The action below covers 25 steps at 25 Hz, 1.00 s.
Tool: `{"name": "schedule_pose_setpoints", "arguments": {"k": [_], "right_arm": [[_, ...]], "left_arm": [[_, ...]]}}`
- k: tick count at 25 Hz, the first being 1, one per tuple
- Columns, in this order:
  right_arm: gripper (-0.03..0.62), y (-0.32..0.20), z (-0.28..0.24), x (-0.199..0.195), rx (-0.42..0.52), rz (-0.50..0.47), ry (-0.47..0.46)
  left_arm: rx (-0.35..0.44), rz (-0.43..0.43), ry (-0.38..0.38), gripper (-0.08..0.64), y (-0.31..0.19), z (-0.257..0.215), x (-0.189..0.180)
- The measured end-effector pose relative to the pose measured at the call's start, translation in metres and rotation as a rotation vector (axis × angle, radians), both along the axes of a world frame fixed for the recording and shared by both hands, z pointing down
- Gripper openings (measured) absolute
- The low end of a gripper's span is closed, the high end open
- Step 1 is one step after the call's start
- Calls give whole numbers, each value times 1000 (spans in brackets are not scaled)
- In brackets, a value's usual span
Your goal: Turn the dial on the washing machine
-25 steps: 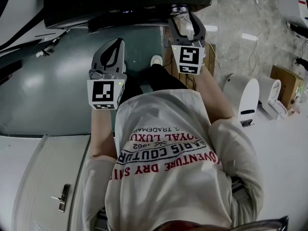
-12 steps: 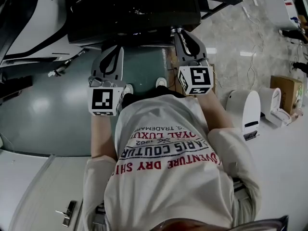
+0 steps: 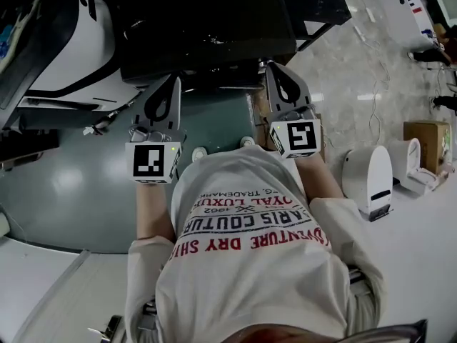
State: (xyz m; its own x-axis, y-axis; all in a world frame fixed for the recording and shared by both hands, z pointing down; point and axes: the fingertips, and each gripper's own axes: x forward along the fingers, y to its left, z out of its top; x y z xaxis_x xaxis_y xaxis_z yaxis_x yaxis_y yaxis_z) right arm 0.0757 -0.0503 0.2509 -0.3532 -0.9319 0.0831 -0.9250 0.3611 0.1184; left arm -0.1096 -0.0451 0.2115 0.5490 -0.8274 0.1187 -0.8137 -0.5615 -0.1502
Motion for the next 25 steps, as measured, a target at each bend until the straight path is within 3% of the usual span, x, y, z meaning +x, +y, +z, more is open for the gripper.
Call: {"name": "schedule_pose_setpoints", "arguments": {"k": [4, 13, 25], "right_arm": [[28, 6, -6, -5, 14, -26, 0], [28, 17, -8, -10, -7, -54, -45], [28, 19, -12, -13, 10, 1, -70]], "left_arm": [[24, 16, 12, 15, 9, -12, -1], [-6, 5, 38, 15, 24, -7, -7], [-43, -3, 49, 15, 25, 1, -22]]}}
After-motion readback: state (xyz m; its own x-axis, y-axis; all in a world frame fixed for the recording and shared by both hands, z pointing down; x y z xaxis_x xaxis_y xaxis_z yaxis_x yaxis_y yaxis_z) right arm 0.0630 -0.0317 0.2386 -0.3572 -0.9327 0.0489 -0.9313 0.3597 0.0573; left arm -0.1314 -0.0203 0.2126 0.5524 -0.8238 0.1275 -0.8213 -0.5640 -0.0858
